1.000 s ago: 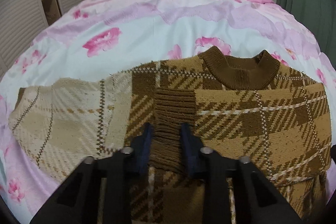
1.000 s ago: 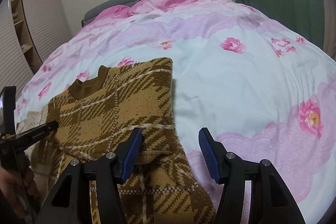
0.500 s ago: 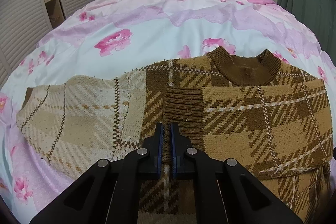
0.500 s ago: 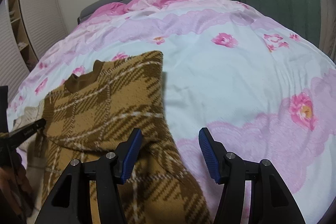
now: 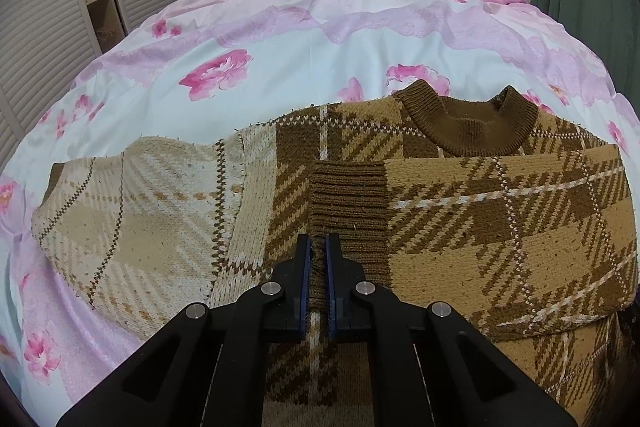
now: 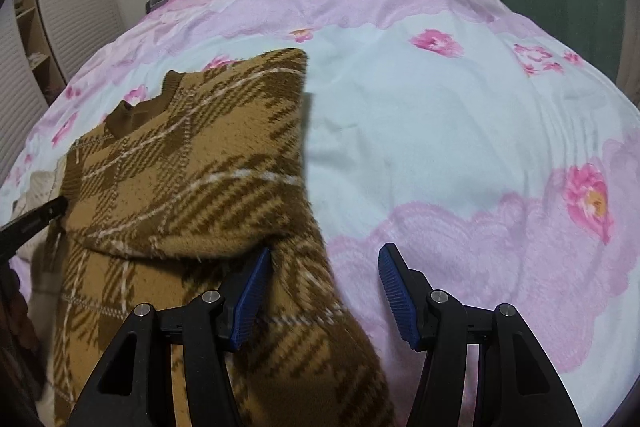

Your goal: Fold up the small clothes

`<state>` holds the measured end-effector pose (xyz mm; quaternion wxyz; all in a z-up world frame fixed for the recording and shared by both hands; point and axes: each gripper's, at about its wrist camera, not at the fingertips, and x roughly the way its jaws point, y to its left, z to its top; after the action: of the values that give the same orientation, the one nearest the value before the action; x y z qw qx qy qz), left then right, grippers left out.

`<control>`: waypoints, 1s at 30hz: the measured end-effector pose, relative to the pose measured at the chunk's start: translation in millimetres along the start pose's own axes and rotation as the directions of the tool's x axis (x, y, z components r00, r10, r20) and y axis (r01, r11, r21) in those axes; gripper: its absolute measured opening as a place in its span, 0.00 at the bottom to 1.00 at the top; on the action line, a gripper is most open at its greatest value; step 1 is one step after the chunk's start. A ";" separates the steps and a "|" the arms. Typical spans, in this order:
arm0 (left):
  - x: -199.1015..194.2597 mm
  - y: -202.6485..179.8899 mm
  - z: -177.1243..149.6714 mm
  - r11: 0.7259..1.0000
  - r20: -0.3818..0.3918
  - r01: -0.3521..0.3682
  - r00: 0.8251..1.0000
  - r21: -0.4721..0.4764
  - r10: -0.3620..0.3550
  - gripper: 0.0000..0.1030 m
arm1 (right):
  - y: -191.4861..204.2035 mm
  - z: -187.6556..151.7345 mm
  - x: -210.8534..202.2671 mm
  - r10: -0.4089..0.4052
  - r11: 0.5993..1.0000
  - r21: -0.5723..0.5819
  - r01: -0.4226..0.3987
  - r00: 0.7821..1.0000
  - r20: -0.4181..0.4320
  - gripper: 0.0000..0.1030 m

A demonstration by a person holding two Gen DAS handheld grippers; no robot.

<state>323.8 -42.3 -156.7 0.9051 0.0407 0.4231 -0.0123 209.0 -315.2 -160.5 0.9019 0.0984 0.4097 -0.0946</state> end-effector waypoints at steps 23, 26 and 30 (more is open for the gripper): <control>6.9 0.4 -1.6 1.000 -0.008 -0.009 1.000 -0.001 0.009 0.09 | -13.4 -4.5 0.6 -0.033 0.997 0.075 0.032 0.999 0.016 0.57; 4.5 -0.4 -1.8 1.000 -0.003 -0.012 1.000 0.002 0.012 0.09 | -17.2 -4.6 0.3 -0.013 0.996 0.085 0.013 1.000 0.000 0.57; -8.2 2.8 -2.5 1.000 0.011 -0.002 1.000 -0.005 0.002 0.09 | -9.8 -4.1 -18.2 -0.006 0.999 0.044 0.004 0.999 0.037 0.57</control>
<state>316.8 -39.4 -151.7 0.9074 0.0390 0.4182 -0.0105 191.8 -322.0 -150.4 0.9067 0.1156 0.3911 -0.1077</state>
